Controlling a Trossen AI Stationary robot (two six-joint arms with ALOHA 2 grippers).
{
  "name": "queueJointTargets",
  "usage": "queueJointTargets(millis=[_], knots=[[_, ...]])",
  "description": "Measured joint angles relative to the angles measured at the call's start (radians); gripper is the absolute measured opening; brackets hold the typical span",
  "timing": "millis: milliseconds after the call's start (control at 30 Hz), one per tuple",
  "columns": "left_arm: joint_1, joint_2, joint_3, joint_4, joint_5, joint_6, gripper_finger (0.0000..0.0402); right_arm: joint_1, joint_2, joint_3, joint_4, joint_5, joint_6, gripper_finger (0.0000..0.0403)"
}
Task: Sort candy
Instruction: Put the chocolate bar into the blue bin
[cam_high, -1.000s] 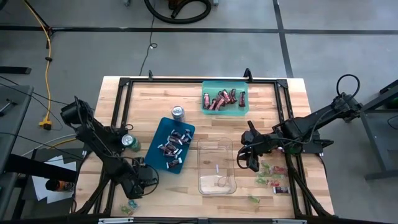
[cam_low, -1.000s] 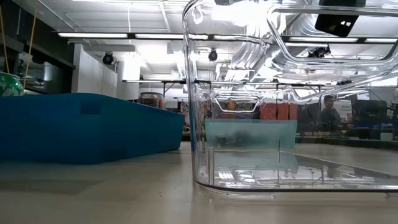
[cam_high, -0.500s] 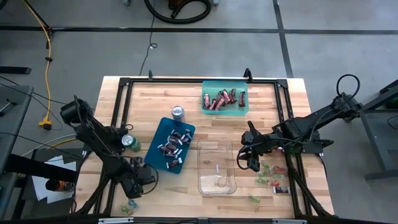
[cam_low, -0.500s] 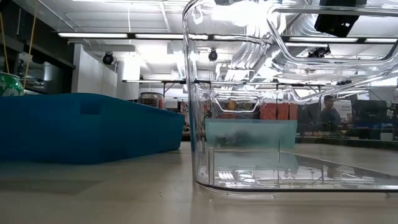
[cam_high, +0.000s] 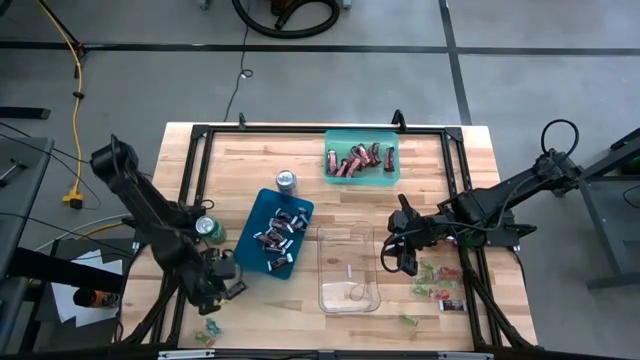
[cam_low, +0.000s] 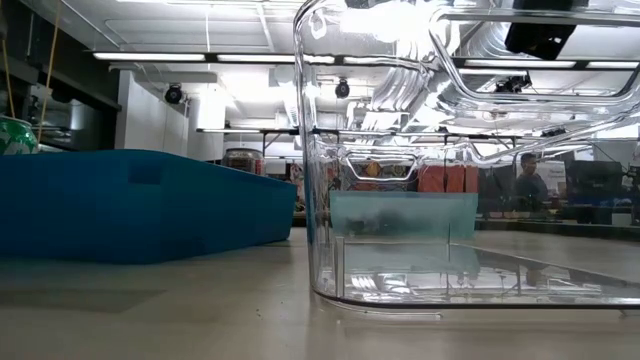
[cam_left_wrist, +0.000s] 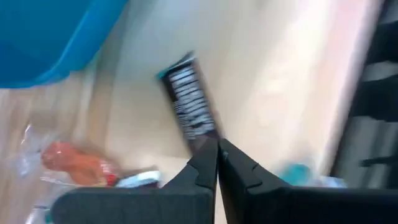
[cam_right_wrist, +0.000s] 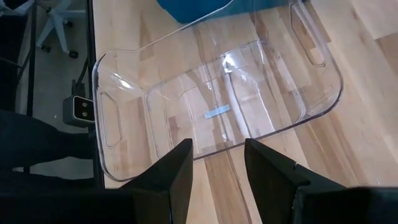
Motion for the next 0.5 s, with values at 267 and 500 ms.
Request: queueJointTargets(millis=[267, 500], knots=[[0.0, -0.152, 0.003, 0.007, -0.021, 0.024, 0.0, 0.0, 0.0, 0.0, 0.0, 0.039, -0.007, 0.0138], [-0.004, -0.013, 0.003, 0.099, 0.071, -0.063, 0.0043, 0.0, 0.0, 0.0, 0.0, 0.041, -0.018, 0.0138]])
